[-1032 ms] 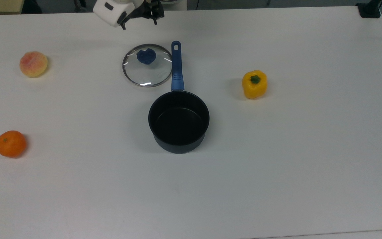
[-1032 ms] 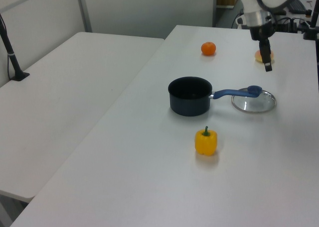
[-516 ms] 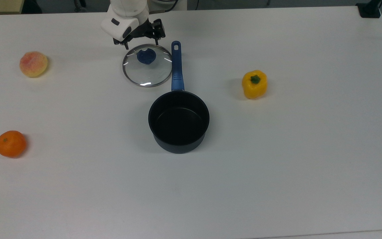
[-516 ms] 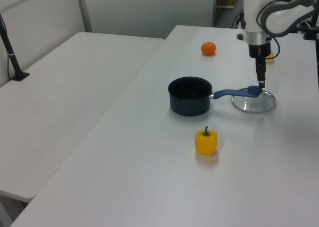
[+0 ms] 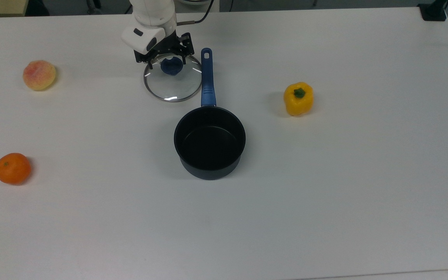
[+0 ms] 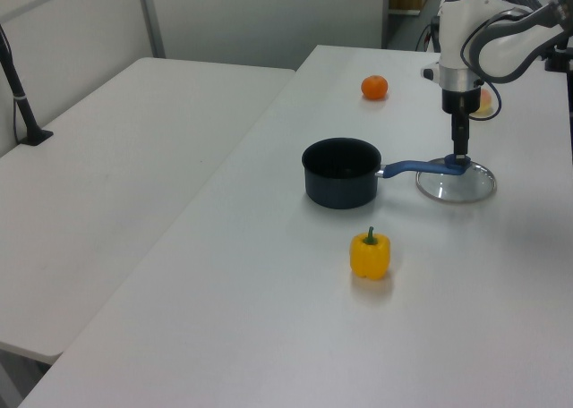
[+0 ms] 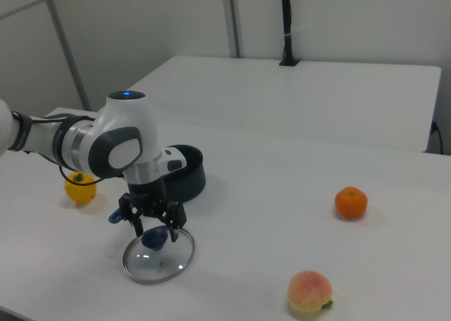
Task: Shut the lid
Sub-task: 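Move the gripper over the glass lid and lower onto its blue knob, then close the gripper on the blue knob and lift the glass lid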
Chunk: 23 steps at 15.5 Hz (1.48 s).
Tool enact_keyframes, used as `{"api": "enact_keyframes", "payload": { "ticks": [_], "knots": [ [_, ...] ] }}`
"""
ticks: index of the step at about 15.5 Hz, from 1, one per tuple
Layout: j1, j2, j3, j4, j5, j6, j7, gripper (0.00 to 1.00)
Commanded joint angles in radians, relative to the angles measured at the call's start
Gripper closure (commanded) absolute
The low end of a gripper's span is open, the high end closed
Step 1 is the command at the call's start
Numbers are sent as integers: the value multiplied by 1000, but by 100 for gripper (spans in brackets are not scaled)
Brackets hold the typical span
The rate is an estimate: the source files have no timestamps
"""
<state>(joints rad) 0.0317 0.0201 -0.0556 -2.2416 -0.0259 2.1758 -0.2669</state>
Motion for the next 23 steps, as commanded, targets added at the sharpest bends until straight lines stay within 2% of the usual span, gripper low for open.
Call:
{"api": "enact_keyframes", "payload": {
  "ticks": [1,5,7,9,14,15,19,23],
  "knots": [
    [13,-2,0,-20,-12,30,-15,5],
    [16,6,5,-26,-12,67,-18,7],
    [16,12,5,-26,-14,67,-34,12],
    [16,12,10,-26,-14,68,-35,22],
    [13,11,14,-24,-14,53,-37,78],
    [10,9,13,-23,-14,53,-37,84],
    [-1,-5,13,-9,-14,15,-38,88],
    [-21,-21,5,51,-17,-106,-95,88]
  ]
}}
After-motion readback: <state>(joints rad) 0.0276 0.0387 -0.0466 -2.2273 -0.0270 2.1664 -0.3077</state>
